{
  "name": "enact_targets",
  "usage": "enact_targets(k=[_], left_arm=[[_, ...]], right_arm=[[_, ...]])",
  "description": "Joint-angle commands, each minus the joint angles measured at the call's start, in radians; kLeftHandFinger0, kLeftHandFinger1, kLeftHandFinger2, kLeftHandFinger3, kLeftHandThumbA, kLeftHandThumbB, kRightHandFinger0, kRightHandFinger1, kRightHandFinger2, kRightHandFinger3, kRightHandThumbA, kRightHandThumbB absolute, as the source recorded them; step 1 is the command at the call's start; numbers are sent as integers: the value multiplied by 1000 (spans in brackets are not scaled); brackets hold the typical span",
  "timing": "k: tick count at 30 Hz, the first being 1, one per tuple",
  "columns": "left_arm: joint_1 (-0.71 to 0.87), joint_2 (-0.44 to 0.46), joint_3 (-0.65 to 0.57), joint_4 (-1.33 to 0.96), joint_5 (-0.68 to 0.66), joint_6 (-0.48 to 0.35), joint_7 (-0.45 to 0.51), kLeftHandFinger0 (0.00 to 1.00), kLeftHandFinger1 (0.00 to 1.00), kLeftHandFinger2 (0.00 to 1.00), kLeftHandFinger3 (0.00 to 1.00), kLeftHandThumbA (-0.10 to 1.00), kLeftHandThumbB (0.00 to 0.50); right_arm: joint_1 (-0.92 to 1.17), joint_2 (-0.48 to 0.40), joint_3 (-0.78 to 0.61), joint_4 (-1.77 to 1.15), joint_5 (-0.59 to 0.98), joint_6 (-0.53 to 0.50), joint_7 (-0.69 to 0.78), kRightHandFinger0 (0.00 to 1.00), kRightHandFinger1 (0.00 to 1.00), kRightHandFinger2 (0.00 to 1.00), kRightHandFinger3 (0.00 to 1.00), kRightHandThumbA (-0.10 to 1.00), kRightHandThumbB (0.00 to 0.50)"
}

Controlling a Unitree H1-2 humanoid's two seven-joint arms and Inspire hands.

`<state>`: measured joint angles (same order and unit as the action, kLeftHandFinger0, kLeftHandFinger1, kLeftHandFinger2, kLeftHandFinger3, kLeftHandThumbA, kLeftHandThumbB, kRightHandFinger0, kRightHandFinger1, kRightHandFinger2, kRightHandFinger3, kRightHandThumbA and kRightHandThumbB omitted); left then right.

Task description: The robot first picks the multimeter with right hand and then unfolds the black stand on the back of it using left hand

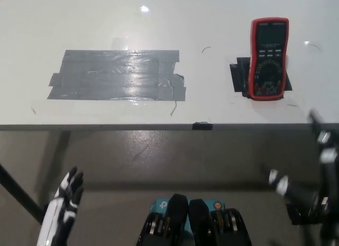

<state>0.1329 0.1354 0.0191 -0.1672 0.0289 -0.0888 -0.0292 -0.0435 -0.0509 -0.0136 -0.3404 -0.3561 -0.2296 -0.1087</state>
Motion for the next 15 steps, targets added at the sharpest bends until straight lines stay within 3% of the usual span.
enact_targets(k=[1,3,8,10,15], left_arm=[[-48,3,-16,-43,26,-7,-11,1000,1000,1000,1000,942,72],[-67,-2,-25,-37,30,-11,-10,1000,1000,1000,1000,952,62],[-96,-6,-40,3,82,-27,5,1000,1000,1000,1000,988,76],[-90,-9,-42,19,92,-29,10,1000,1000,1000,1000,988,72],[-66,0,-46,67,93,-44,3,1000,1000,1000,1000,1000,88]], right_arm=[[-227,32,-41,-117,-148,202,-2,1000,1000,1000,1000,912,359],[-320,36,-50,-82,-144,289,12,1000,1000,1000,1000,878,388],[-498,22,-66,93,-178,384,-21,1000,1000,1000,1000,872,395],[-577,16,-78,183,-171,411,-44,1000,1000,1000,1000,812,401],[-761,-28,-99,516,-168,381,-145,1000,1000,1000,1000,736,423]])
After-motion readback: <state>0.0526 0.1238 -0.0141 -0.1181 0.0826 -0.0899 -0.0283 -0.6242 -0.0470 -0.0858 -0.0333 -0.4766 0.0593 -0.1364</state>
